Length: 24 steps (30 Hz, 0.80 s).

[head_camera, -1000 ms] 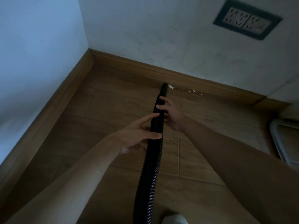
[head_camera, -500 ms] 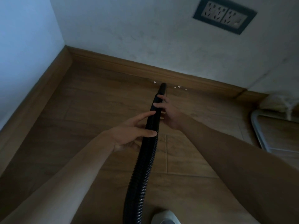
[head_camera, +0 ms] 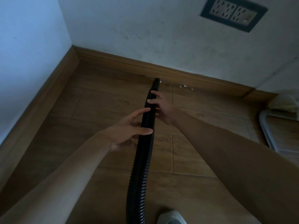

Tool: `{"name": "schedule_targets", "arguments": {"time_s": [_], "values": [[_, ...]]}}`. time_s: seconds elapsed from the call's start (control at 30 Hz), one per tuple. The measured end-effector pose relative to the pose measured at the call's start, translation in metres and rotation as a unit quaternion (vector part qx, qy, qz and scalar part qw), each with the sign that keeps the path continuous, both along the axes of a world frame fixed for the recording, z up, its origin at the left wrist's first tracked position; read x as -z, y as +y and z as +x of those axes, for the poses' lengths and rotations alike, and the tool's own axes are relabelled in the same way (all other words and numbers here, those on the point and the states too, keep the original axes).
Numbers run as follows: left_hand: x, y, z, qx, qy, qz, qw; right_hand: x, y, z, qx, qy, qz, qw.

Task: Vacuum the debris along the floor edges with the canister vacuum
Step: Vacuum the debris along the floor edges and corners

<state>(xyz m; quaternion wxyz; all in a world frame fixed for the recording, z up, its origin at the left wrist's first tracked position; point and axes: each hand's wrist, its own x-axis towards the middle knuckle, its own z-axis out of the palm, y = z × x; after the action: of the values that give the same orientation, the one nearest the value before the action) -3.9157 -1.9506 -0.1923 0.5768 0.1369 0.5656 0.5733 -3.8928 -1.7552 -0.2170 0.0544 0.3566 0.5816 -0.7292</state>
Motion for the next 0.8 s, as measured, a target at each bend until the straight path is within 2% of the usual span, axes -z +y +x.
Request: {"name": "schedule_targets", "arguments": {"time_s": [0.3,0.8], "values": [[0.004,0.007,0.003,-0.012,-0.011,0.005,1.0,0.003,0.005,-0.001,0.0,-0.002,0.005,1.0],[0.005,0.032,0.017,0.037,0.013,-0.008,0.999,0.003,0.029,0.028,0.042,-0.006,0.002,0.999]]}}
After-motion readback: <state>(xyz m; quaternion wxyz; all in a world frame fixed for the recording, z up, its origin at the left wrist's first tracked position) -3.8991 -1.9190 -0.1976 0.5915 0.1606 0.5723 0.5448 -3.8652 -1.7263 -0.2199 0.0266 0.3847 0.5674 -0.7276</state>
